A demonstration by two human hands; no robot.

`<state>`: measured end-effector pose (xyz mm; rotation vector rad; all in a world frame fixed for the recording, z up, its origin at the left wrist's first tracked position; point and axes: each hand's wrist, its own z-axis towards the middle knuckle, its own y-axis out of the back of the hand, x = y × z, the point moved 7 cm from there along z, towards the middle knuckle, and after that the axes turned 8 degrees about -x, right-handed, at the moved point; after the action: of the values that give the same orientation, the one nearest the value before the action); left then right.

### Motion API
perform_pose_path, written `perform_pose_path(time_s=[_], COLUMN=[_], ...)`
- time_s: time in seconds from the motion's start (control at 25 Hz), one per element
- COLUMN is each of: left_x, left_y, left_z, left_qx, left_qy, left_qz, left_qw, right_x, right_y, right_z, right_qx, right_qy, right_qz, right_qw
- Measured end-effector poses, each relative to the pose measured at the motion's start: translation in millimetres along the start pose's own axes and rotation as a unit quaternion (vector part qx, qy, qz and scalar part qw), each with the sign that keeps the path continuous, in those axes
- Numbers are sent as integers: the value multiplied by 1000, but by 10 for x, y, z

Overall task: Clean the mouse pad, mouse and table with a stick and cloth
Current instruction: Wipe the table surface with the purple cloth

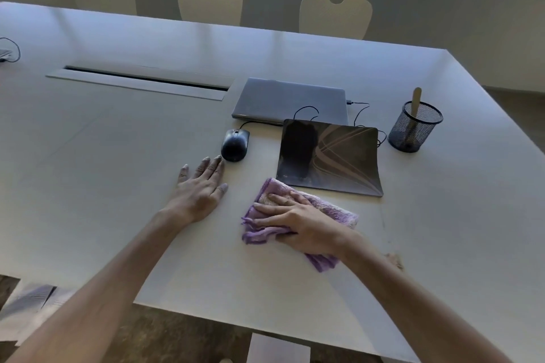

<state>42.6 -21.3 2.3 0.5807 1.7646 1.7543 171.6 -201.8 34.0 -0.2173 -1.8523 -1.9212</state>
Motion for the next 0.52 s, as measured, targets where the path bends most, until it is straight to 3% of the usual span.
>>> perform_pose_path(time_s=[0.32, 0.52], left_x=[4, -47], left_y=[-16, 53], left_z=[2, -32], left_qx=[7, -15], left_qy=[-6, 5], left_qz=[-7, -57], left_qw=[1000, 998], right_x=[-497, -641], right_y=[459, 1075], right_z=[-665, -1090], right_qx=[-50, -245], right_qy=[-101, -134], right_qz=[173, 412], right_qw=[978, 867])
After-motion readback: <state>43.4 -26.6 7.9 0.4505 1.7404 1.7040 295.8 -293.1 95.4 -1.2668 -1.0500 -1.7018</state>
